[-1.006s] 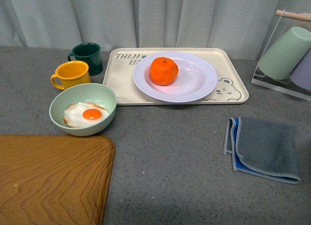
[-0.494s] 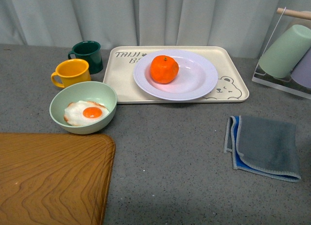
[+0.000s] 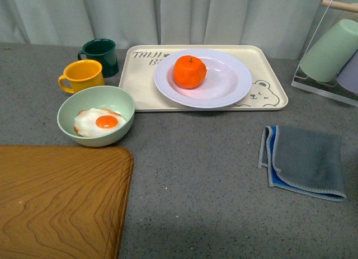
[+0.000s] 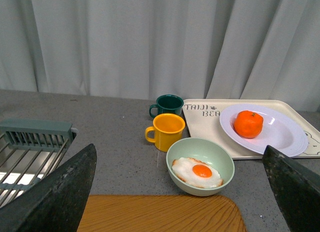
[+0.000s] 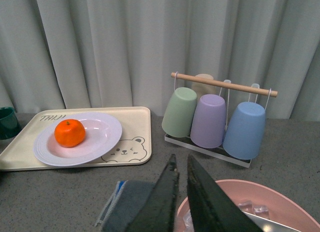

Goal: Place orange and plate with both arms

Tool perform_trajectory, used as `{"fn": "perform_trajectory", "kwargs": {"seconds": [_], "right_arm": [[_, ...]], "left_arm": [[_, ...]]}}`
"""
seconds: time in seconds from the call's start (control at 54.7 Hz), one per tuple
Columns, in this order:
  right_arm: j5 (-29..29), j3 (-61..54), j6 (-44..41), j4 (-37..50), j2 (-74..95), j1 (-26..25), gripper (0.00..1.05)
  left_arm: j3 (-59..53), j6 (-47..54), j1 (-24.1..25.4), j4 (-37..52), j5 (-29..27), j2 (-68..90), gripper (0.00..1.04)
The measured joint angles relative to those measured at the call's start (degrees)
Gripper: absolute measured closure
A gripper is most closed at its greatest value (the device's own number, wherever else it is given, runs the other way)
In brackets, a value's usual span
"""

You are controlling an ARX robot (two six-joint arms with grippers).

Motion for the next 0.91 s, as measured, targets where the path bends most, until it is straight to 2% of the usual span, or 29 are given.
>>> {"fn": "perform_trajectory", "kwargs": {"seconds": [0.348, 0.439, 0.915], "right_arm": [[0.0, 0.0, 0.0, 0.0, 0.0, 0.0, 0.29], [0.0, 0.0, 0.0, 0.0, 0.0, 0.0, 0.09], [0.0, 0.0, 0.0, 0.0, 0.0, 0.0, 0.09]], "left_arm": [[0.0, 0.0, 0.0, 0.0, 0.0, 0.0, 0.07], [0.0, 0.0, 0.0, 0.0, 0.0, 0.0, 0.07], [0.0, 0.0, 0.0, 0.0, 0.0, 0.0, 0.07]]}}
